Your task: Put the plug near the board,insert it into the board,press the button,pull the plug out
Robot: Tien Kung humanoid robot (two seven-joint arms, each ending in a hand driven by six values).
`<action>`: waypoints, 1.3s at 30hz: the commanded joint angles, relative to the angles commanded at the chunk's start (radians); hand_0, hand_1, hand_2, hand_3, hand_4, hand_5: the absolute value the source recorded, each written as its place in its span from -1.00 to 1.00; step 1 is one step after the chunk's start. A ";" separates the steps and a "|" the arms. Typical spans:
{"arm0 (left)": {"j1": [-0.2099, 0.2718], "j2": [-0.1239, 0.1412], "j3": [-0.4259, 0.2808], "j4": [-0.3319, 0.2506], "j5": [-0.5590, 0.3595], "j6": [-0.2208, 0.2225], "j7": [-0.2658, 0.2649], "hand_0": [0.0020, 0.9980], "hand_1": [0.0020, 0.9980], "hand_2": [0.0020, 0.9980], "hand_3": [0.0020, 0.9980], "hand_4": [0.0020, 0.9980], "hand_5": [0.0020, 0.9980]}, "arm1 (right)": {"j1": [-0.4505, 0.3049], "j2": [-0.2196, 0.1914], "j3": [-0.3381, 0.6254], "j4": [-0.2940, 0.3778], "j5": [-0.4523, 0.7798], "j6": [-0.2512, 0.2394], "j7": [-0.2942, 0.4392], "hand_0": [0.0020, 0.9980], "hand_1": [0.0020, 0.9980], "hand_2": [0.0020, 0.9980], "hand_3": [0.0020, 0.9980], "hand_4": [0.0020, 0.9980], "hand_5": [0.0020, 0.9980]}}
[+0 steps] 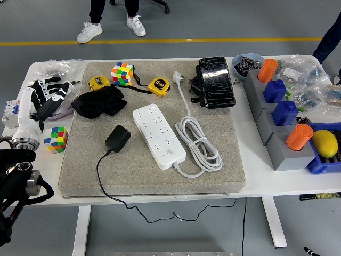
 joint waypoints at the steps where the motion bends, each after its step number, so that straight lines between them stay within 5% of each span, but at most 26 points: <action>1: 0.000 0.000 0.000 -0.001 0.000 0.000 0.001 -0.06 0.20 0.13 0.18 0.65 -0.25 | -0.001 0.000 0.003 0.000 -0.001 0.000 0.000 0.14 0.29 0.23 0.08 0.85 -0.02; 39: -0.002 -0.009 -0.001 -0.012 0.009 -0.006 0.024 -0.06 0.19 0.13 0.19 0.66 -0.22 | -0.019 0.015 0.042 -0.003 -0.003 0.000 -0.001 0.14 0.29 0.24 0.08 0.86 -0.02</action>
